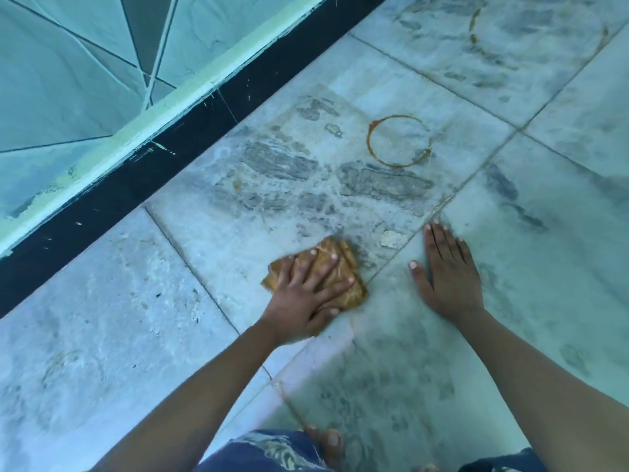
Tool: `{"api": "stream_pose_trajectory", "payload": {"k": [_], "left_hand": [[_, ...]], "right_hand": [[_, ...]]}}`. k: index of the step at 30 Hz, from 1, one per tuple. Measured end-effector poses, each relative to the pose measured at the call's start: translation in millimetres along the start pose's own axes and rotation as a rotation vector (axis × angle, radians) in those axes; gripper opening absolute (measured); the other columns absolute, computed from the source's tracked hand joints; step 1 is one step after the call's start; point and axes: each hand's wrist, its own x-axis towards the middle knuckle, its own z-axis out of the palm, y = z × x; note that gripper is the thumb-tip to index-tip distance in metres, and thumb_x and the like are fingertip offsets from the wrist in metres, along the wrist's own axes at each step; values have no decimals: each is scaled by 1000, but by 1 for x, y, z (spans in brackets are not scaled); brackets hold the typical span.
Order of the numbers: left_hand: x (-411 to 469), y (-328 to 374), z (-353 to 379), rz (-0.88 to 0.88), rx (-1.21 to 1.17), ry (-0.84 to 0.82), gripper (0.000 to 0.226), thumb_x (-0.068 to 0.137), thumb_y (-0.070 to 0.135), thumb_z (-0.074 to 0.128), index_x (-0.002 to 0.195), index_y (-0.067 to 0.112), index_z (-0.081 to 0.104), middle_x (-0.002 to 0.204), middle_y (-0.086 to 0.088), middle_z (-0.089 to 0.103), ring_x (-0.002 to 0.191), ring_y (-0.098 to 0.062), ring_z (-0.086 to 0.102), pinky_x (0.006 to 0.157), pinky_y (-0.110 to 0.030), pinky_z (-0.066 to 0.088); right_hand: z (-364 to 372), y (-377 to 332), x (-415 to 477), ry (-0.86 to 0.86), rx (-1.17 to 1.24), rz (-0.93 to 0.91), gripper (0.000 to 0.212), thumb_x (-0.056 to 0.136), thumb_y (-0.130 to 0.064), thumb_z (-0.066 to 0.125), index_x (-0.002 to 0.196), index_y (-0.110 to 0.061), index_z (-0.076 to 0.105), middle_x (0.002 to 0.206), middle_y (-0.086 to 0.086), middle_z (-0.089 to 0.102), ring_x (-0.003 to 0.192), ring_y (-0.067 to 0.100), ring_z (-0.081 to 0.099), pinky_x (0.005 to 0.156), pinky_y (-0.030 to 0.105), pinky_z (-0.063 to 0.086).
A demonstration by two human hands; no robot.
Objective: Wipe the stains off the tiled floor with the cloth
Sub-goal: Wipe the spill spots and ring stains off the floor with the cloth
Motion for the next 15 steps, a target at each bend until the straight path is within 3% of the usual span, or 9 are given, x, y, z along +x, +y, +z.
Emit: {"api": "stream_pose_trajectory", "payload": {"k": [3,7,9,12,15], "left_hand": [[-18,-29,6,-71,-33,81,49,94,60,18,142,52,20,158,-11,7,142,-39,12,111,-59,14],[45,-71,-22,-410,-113,89,51,91,61,18,141,53,23,158,-16,5,143,-38,7,111,-55,11],[95,-75,-37,-477,-136,58,49,94,59,24,142,54,18,159,-13,0,144,-35,2,112,-54,8],[151,-50,-50,-415,-113,9,55,92,62,30,143,52,12,158,-14,-6,144,-35,-2,112,-56,5],[146,-7,-43,-237,-27,-5,58,89,64,31,143,54,13,158,-14,-3,143,-36,2,112,-57,6]], "right_hand": [[0,-1,0,5,9,4,69,92,-47,27,146,-4,28,153,14,27,142,25,23,115,38,11],[-1,-1,0,14,3,21,69,91,-47,30,146,-4,30,152,14,29,142,25,24,116,37,11],[1,-1,0,22,3,54,73,90,-48,31,145,-1,28,152,17,29,141,27,25,116,37,11],[3,0,0,28,1,80,77,89,-51,31,146,0,25,153,19,26,142,29,24,116,38,10],[4,0,0,25,2,76,77,88,-51,32,145,1,26,153,19,25,141,30,25,116,39,11]]}}
